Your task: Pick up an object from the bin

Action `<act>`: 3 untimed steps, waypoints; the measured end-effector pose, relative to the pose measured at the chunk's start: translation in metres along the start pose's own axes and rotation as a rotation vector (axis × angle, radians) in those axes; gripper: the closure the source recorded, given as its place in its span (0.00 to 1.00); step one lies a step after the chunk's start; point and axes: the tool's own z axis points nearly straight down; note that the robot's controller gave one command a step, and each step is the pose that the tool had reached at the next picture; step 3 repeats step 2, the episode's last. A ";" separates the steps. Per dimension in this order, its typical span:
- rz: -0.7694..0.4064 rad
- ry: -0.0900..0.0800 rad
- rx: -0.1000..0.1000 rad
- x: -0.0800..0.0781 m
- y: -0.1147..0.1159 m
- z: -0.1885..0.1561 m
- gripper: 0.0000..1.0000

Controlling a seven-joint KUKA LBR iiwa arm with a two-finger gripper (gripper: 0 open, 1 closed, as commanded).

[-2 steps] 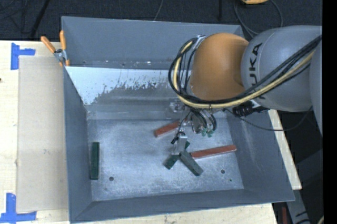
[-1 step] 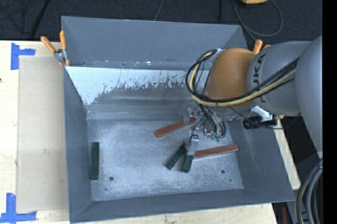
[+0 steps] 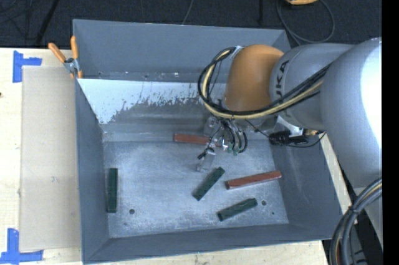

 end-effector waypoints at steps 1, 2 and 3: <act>0.003 0.000 0.001 0.000 -0.001 0.000 1.00; -0.096 -0.007 0.000 0.007 -0.005 -0.157 1.00; -0.096 -0.007 0.000 0.007 -0.005 -0.157 1.00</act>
Offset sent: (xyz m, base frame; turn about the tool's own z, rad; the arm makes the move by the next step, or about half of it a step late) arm 0.0000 0.0000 0.0000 0.0000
